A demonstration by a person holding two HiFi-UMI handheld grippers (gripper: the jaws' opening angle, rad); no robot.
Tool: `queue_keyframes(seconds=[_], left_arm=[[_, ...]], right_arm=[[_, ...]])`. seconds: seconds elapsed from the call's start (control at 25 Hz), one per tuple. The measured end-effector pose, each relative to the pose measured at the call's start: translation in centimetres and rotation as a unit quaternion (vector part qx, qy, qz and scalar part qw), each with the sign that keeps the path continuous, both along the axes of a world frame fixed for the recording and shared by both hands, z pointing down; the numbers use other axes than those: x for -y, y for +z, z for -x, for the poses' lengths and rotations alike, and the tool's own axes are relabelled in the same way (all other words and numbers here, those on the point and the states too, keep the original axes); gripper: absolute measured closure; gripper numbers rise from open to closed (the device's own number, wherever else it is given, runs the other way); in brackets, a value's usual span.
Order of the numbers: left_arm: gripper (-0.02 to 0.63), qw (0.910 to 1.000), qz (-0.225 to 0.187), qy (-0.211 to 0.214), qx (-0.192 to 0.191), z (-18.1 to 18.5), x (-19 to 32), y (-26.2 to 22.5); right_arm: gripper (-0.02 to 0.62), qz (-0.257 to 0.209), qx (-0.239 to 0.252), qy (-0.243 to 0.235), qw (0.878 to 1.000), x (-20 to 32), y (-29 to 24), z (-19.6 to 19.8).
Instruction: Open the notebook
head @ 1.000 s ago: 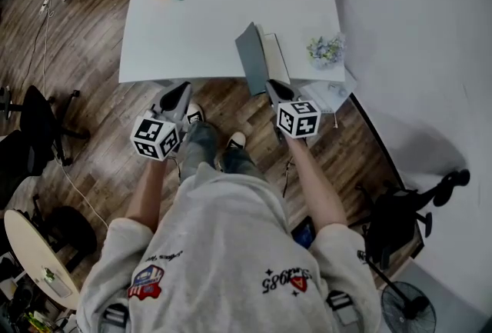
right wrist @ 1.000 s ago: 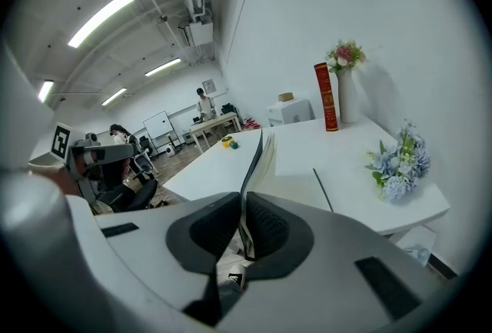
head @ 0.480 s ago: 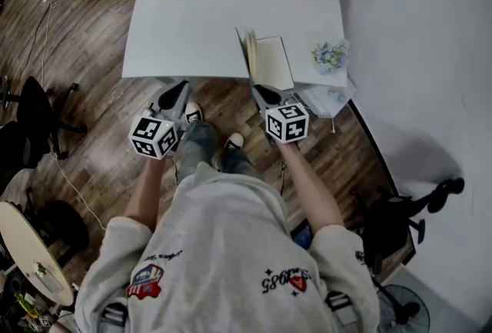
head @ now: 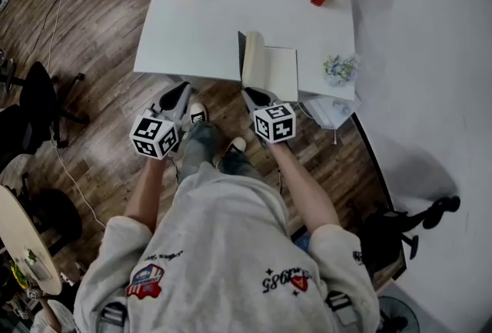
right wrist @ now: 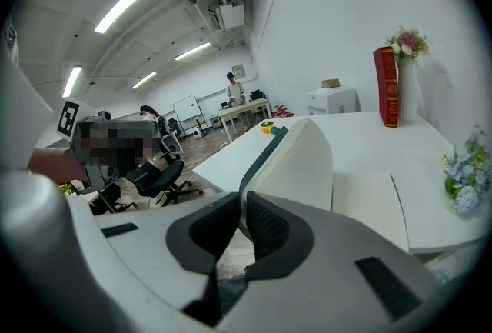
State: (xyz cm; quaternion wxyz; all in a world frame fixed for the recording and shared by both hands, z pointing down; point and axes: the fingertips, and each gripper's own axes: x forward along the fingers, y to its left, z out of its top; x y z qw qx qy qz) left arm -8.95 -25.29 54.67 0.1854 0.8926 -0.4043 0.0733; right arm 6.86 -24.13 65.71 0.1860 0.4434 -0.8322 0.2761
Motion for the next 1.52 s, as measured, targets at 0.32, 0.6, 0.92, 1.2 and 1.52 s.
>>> queue_keyframes(seconds=[0.32,0.6,0.92,1.2,1.52], left_arm=[[0.601,0.9996,0.012,-0.026,0.001,3.1,1.0,0.9],[0.601,0.9993,0.022,-0.030,0.003,3.9,2.9,1.5],[0.601,0.9988,0.035,-0.033,0.010,4.7,4.9,2.6],[0.601,0.9980,0.048,-0.039,0.014,6.0,6.2,3.9],[0.601,0.9980,0.048,-0.039,0.010,5.7,7.1,3.9]], right_arm=[[0.558,0.012,-0.020,-0.030,0.999,1.5,2.1,3.7],[0.557,0.029,-0.020,-0.037,0.999,3.3,3.7,5.7],[0.555,0.054,-0.025,-0.047,0.997,4.7,6.3,7.2],[0.551,0.085,-0.044,-0.065,0.993,5.4,9.2,8.7],[0.533,0.101,-0.061,-0.097,0.988,5.5,10.3,9.9]])
